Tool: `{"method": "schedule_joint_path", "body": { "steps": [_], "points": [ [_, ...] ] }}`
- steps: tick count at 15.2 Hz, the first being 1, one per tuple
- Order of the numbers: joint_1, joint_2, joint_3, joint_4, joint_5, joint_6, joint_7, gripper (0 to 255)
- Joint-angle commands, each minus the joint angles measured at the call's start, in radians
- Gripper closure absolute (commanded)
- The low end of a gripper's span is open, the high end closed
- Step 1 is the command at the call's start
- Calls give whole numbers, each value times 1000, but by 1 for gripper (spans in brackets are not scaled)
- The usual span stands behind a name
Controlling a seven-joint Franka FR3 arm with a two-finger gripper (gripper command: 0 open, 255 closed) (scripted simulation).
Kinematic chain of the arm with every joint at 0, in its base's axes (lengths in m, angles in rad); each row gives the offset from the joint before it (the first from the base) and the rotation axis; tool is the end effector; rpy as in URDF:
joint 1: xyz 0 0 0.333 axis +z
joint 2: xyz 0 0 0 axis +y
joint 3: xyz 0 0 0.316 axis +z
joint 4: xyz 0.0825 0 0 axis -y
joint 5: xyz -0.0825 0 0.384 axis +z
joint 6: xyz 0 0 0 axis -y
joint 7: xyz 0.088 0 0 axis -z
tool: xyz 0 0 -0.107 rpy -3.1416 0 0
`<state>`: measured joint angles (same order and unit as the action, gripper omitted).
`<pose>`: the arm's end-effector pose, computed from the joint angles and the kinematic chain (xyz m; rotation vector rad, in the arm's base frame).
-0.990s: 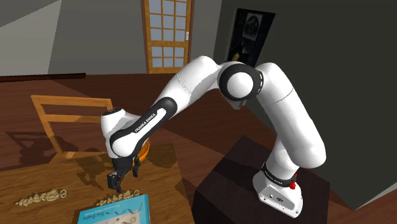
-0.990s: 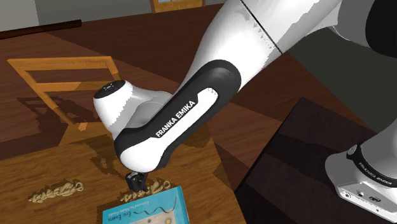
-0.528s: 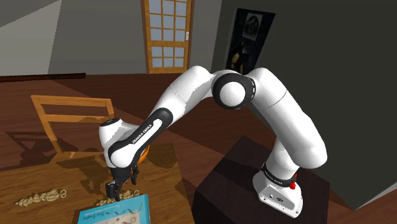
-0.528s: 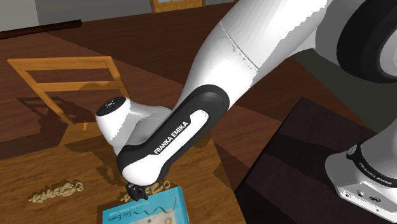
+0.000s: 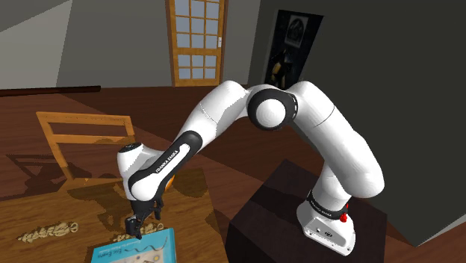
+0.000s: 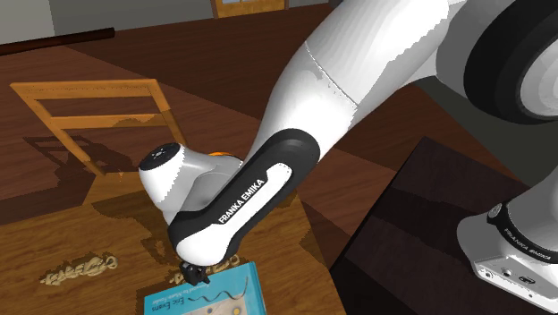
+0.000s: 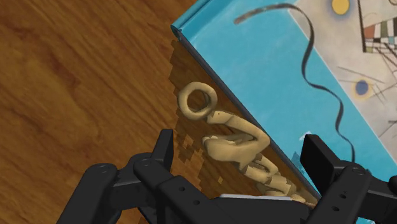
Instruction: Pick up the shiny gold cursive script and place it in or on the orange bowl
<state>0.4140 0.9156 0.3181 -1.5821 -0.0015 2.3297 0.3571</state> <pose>0.5169 0.4337 0.1064 -2.9380 -0.4051 0.3610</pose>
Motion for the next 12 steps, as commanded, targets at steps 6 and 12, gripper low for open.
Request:
{"method": "schedule_joint_path", "body": {
  "steps": [6, 12],
  "points": [
    [0, -1, 0, -1, 0, -1, 0, 255],
    [-2, -11, 2, -5, 1, -6, 1, 255]
  ]
}}
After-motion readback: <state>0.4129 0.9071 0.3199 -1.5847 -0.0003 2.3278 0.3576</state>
